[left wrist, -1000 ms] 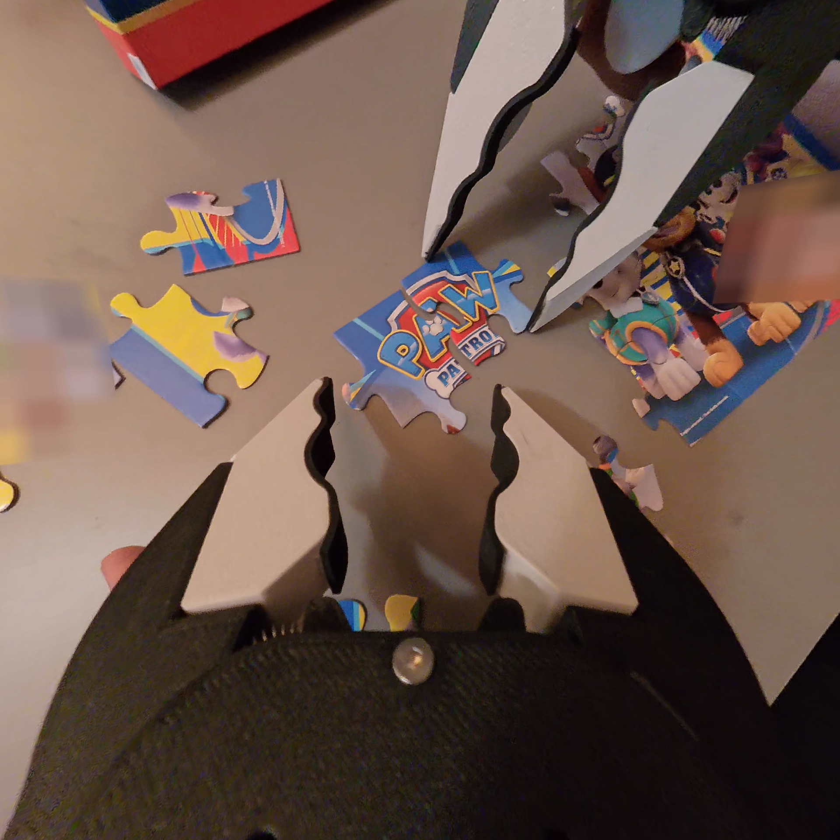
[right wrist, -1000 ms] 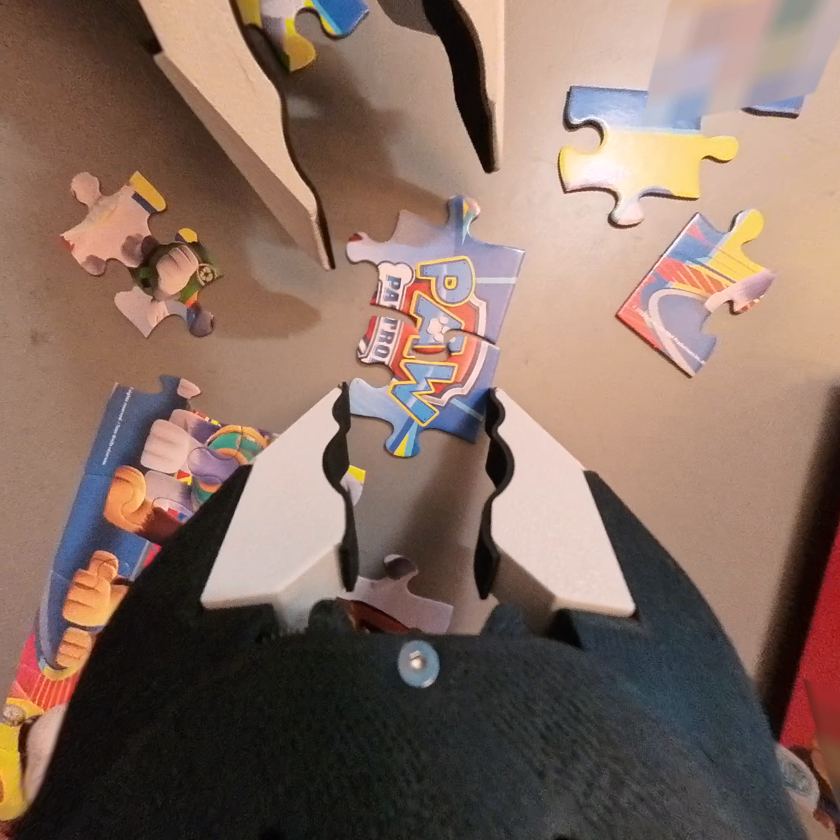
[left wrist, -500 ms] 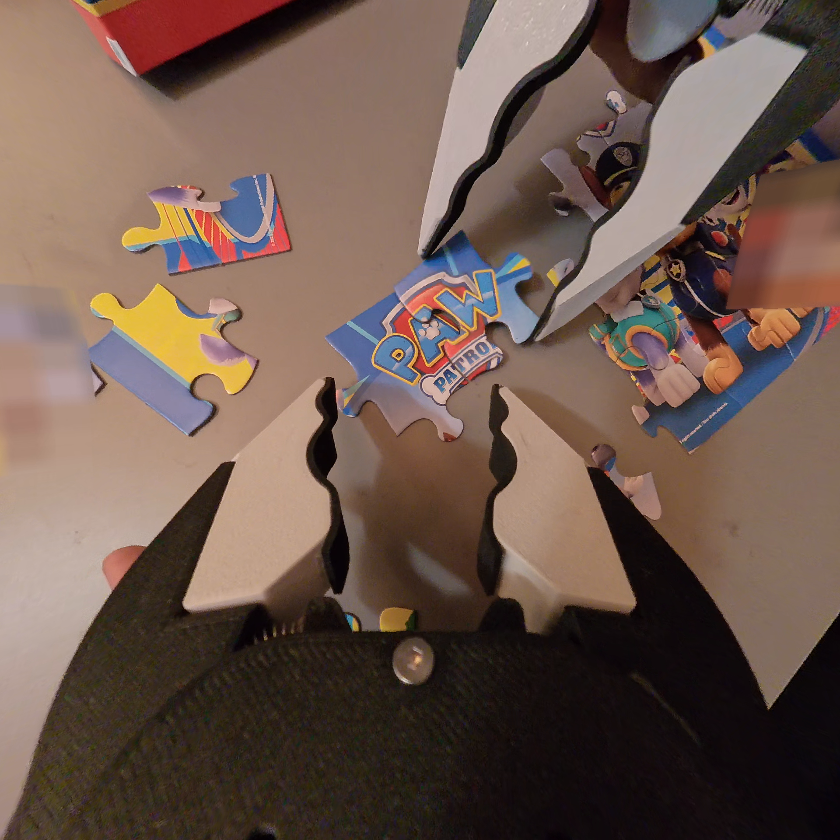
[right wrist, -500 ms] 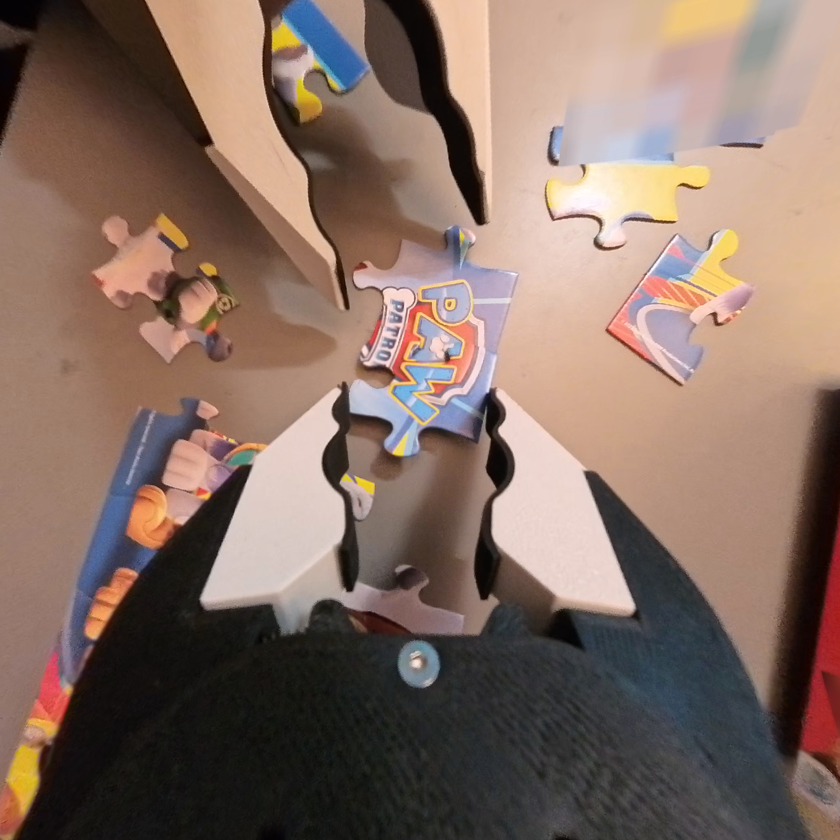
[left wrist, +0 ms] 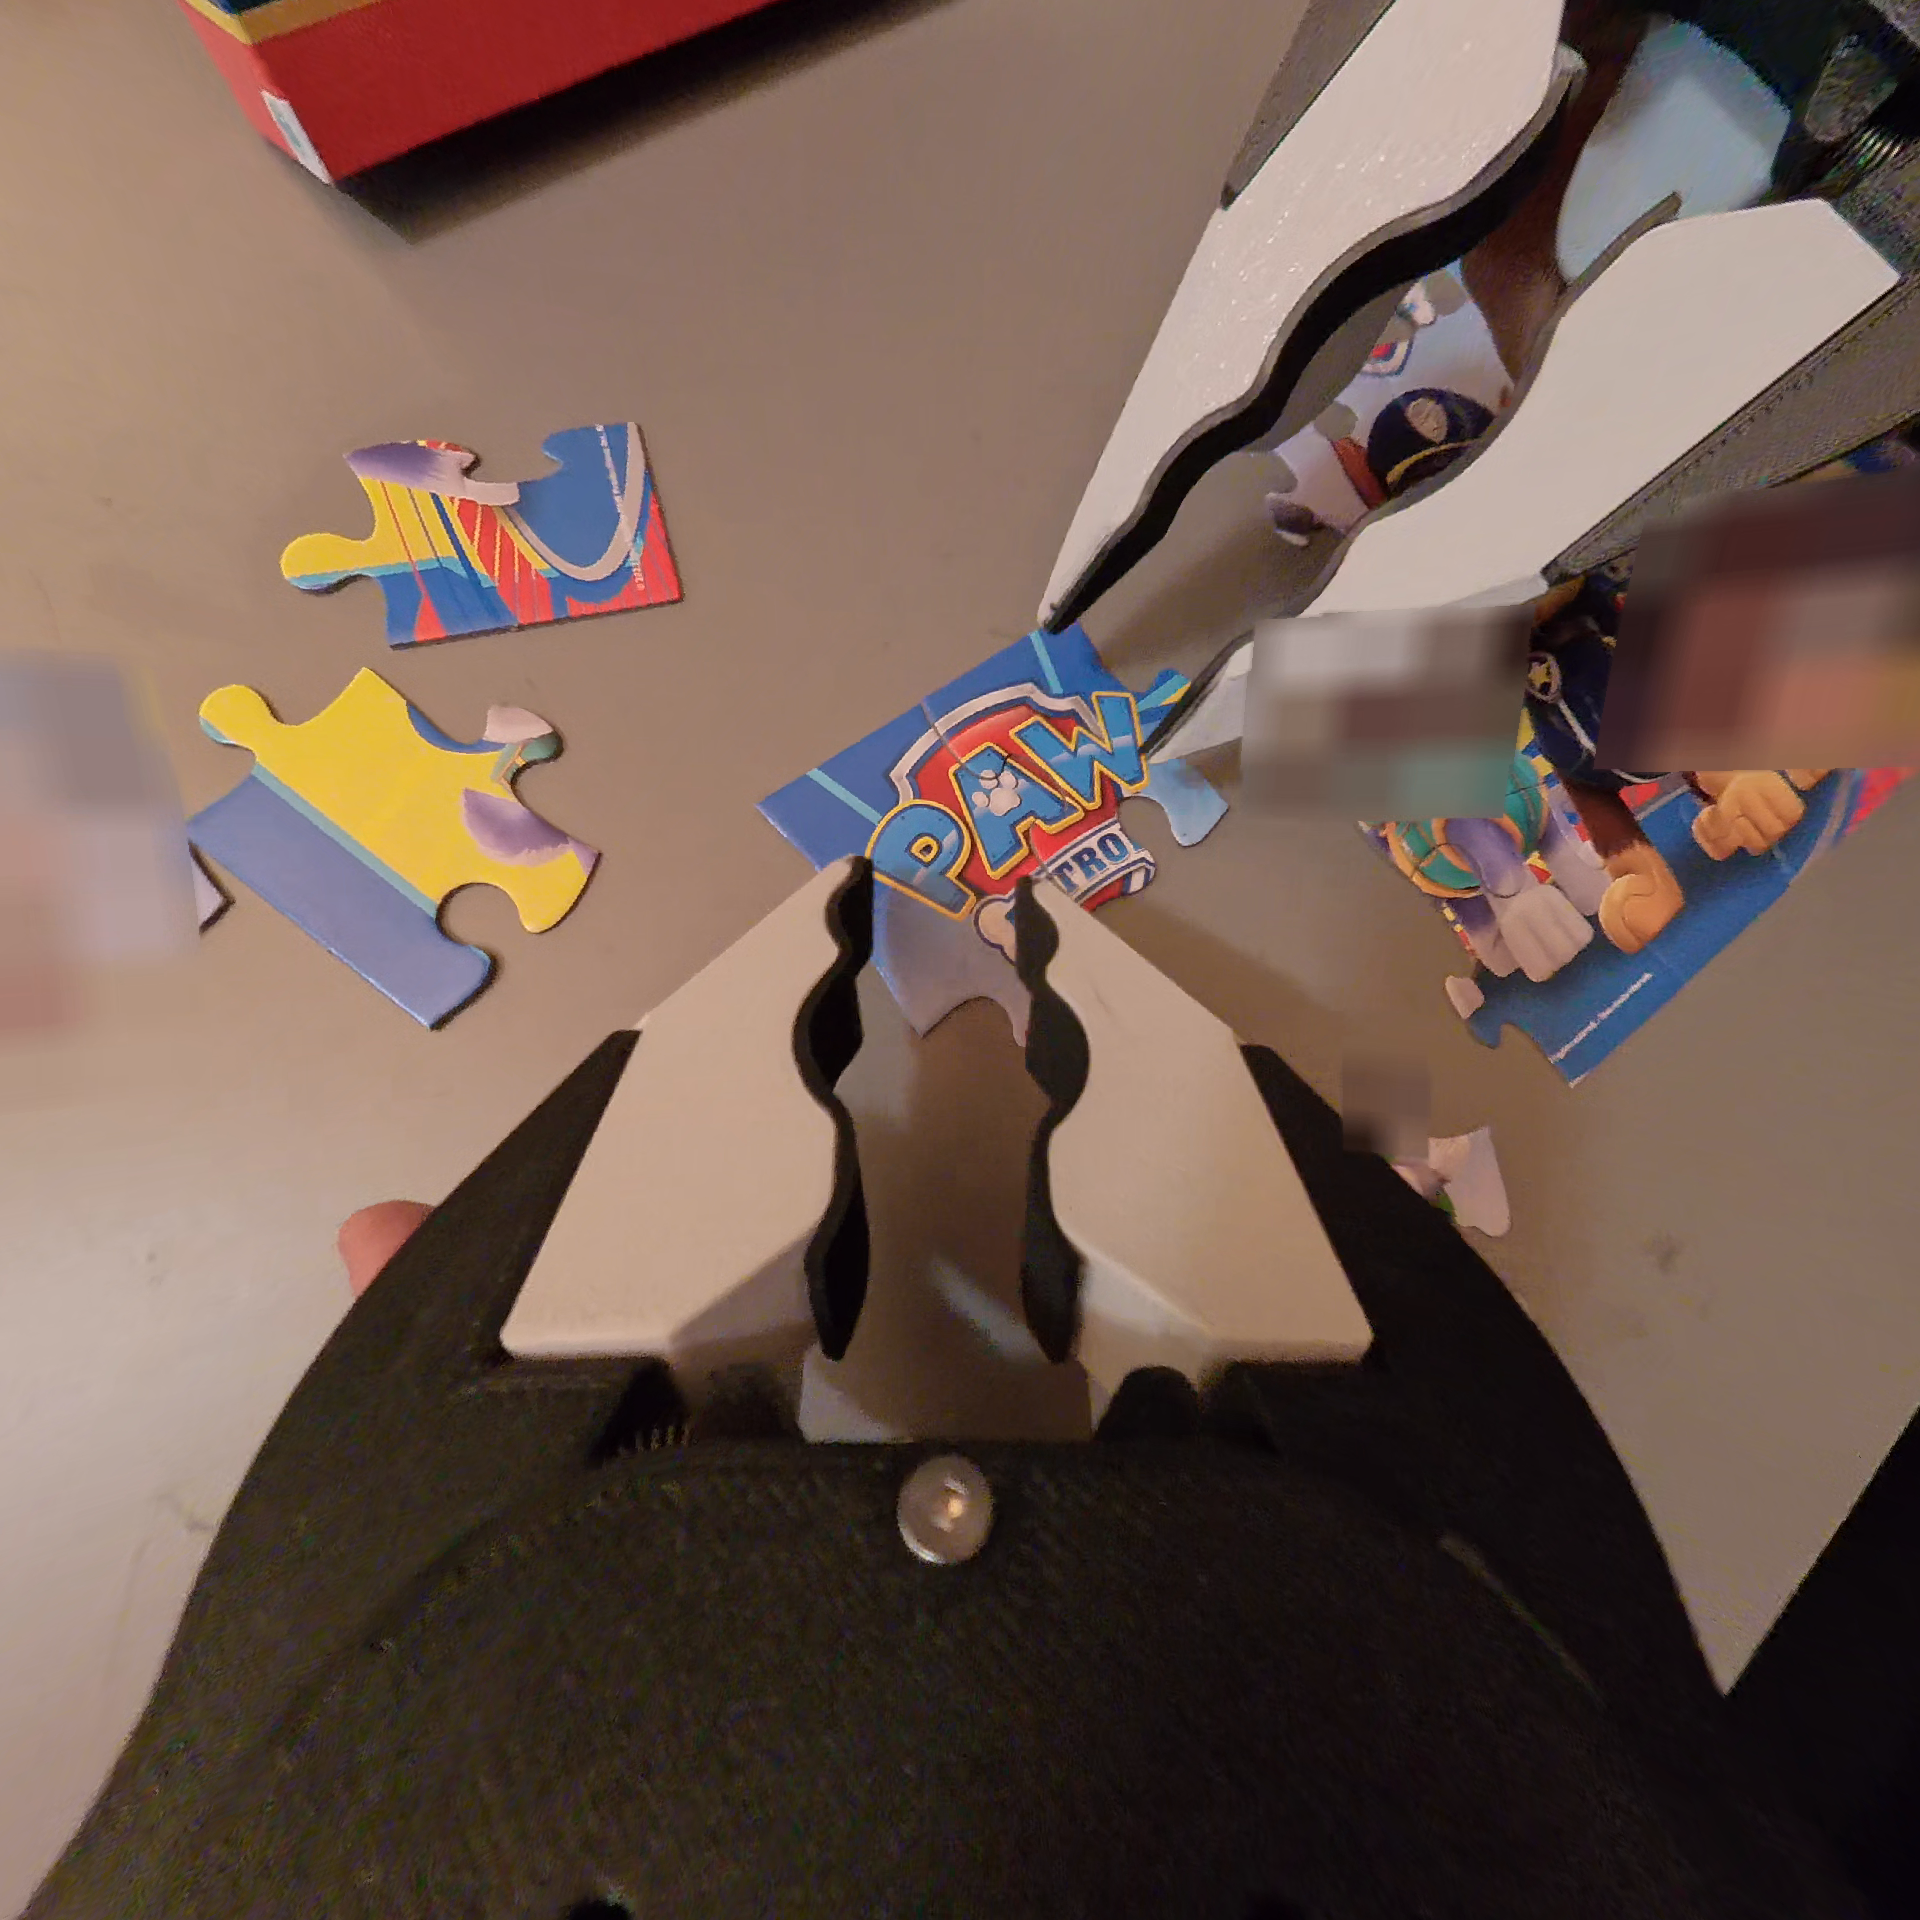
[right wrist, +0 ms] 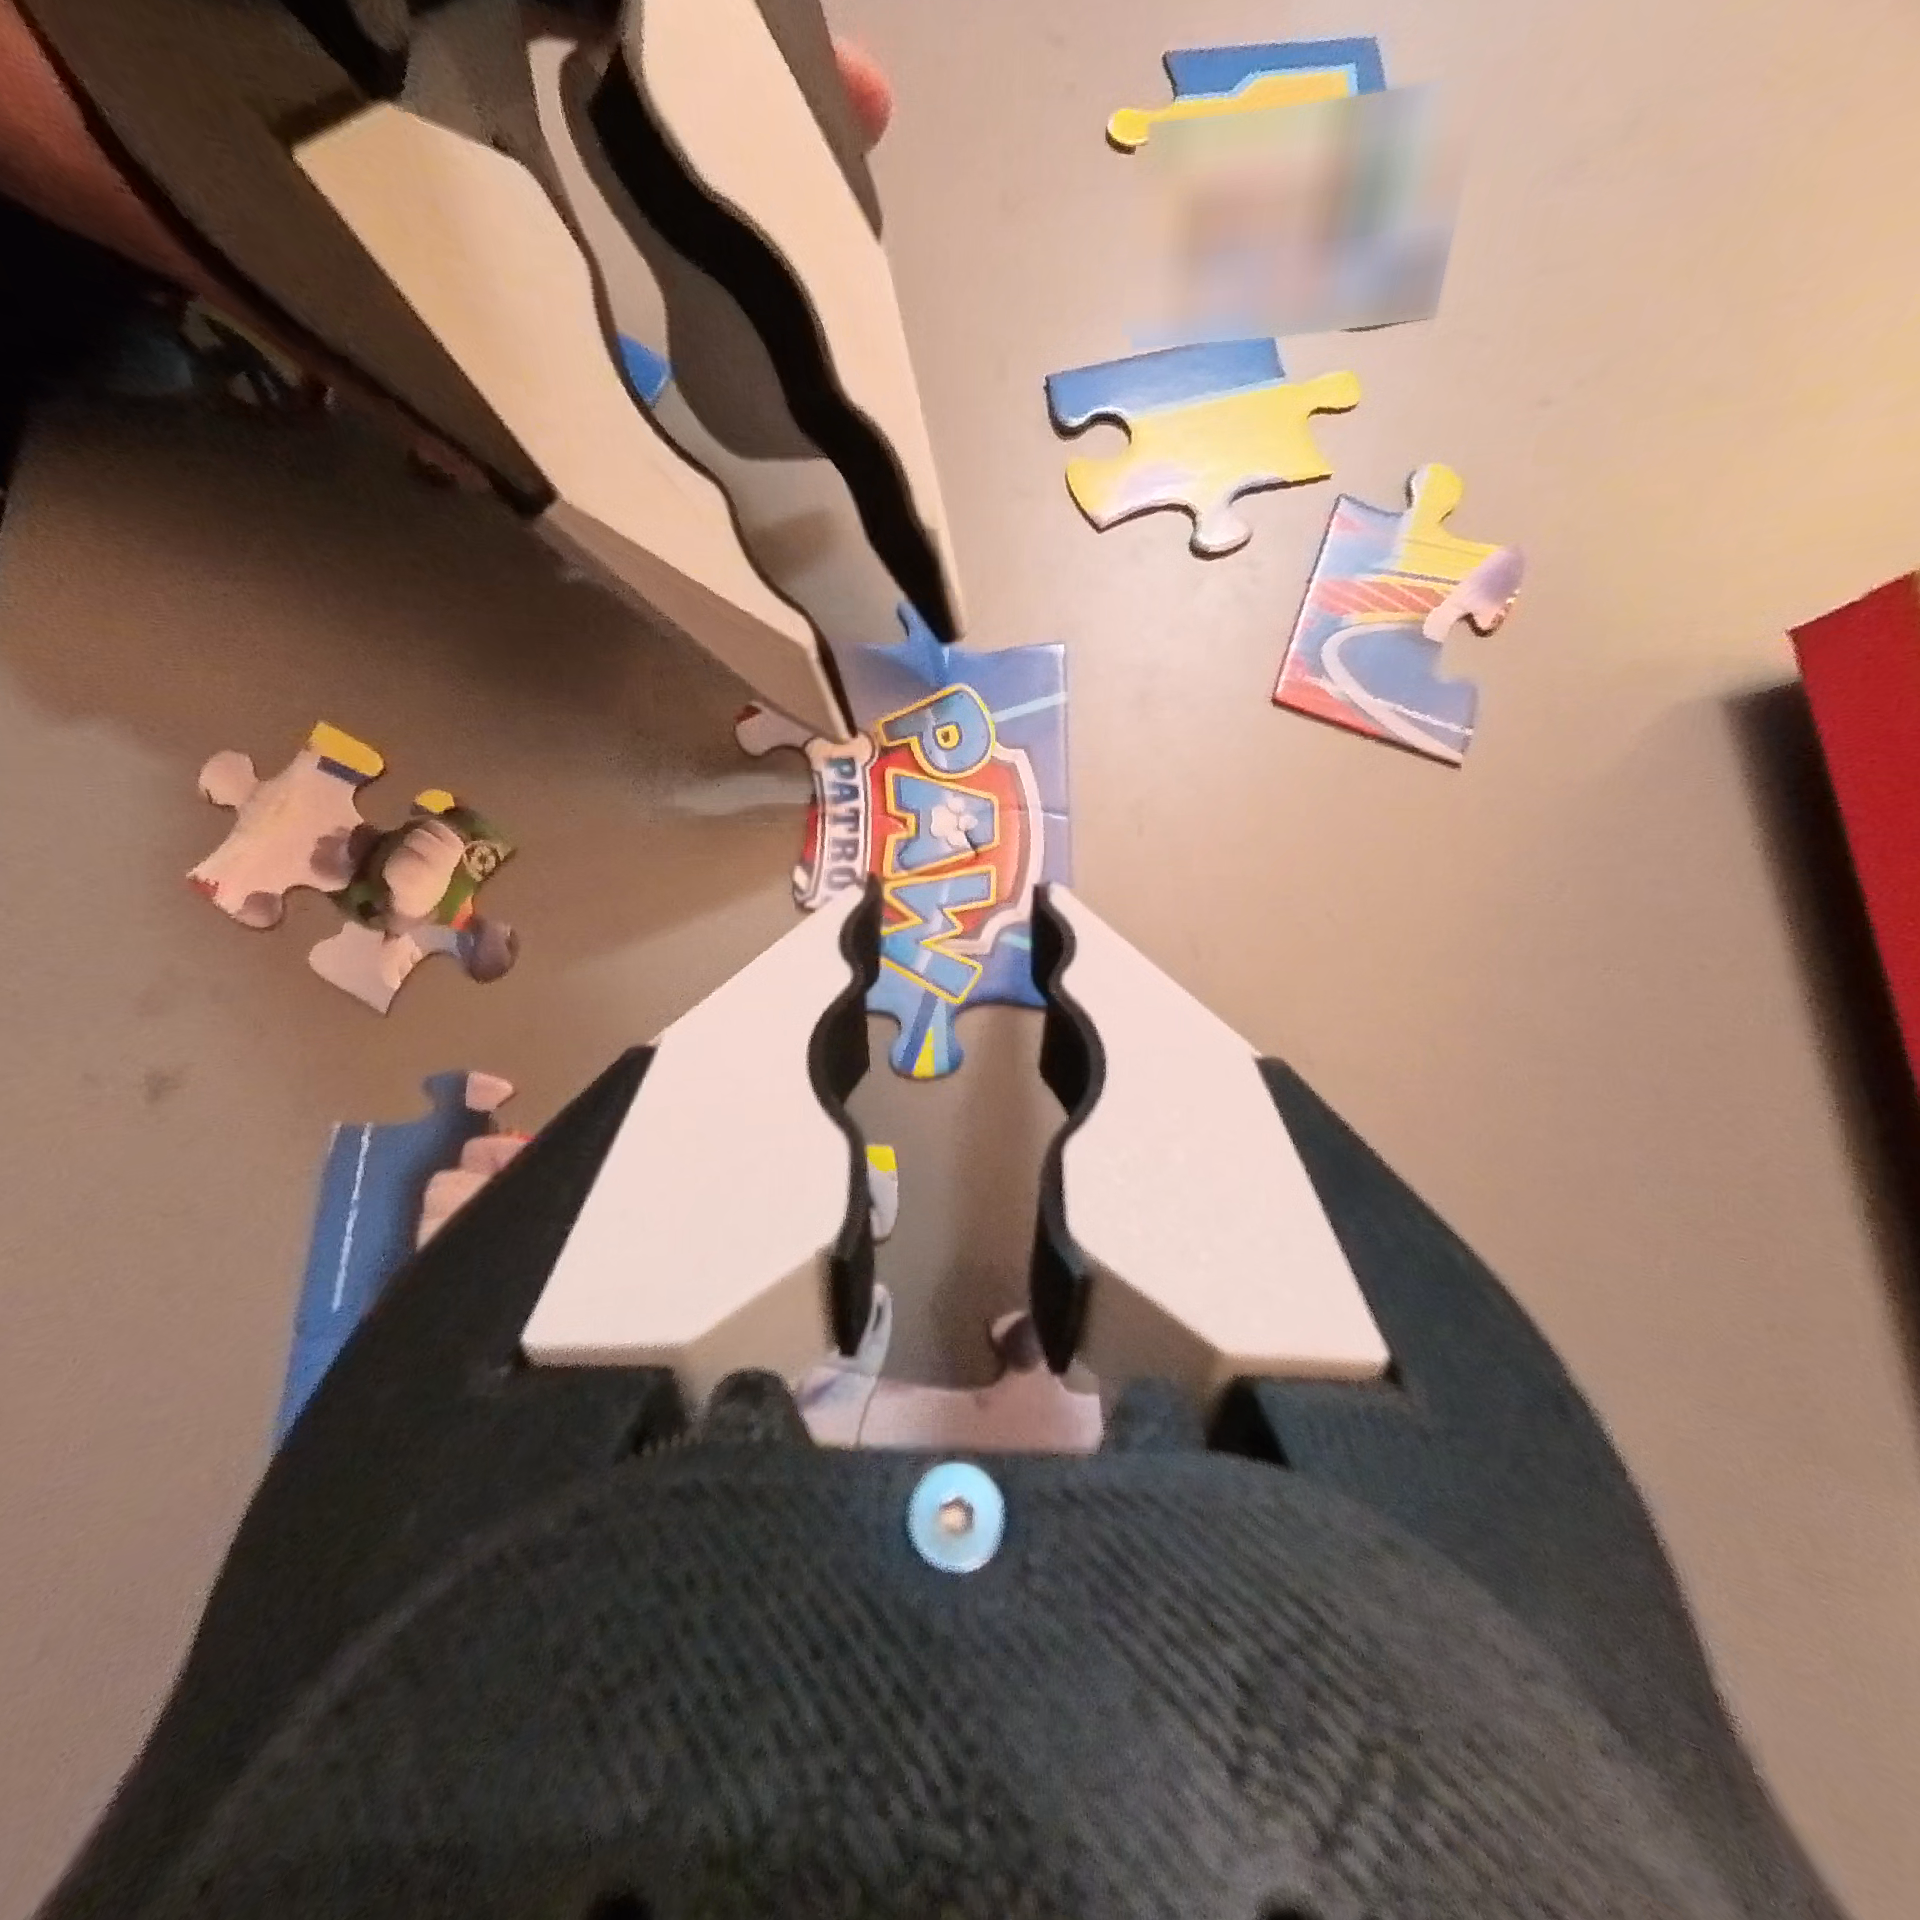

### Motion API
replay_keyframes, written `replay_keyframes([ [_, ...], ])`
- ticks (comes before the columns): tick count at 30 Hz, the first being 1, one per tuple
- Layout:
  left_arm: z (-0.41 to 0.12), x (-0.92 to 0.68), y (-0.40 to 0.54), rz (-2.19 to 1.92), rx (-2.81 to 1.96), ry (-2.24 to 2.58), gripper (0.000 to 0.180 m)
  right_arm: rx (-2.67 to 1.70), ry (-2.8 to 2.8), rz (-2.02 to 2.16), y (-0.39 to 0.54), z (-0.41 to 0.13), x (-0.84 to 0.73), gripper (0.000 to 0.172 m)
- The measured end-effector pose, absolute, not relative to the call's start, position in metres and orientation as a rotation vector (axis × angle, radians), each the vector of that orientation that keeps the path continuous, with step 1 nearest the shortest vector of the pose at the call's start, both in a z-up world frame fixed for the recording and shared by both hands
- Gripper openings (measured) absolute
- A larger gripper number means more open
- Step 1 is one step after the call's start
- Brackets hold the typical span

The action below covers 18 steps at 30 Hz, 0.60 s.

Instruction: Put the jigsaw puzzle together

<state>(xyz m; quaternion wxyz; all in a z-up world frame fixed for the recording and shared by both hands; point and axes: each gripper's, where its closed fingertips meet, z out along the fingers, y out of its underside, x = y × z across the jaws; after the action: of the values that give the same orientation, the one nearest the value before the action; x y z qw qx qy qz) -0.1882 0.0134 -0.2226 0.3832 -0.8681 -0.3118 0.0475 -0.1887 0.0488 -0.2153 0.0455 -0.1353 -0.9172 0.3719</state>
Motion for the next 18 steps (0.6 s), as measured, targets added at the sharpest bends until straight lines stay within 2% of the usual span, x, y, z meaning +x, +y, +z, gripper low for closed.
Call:
replay_keyframes([
  [4, -0.234, -0.185, 0.013, 0.097, -2.264, -0.804, 0.019, -0.439, -2.832, 1.018, 0.049, -0.231, -0.194, 0.026],
  [9, -0.234, -0.187, 0.012, 0.095, -2.243, -0.814, 0.014, -0.511, -2.800, 1.194, 0.037, -0.212, -0.193, 0.019],
  [12, -0.234, -0.186, 0.012, 0.094, -2.244, -0.807, 0.014, -0.498, -2.816, 1.027, 0.043, -0.231, -0.199, 0.019],
  [18, -0.233, -0.183, 0.013, 0.056, -2.223, -0.804, 0.018, -0.479, -2.805, 1.032, 0.038, -0.229, -0.189, 0.024],
])
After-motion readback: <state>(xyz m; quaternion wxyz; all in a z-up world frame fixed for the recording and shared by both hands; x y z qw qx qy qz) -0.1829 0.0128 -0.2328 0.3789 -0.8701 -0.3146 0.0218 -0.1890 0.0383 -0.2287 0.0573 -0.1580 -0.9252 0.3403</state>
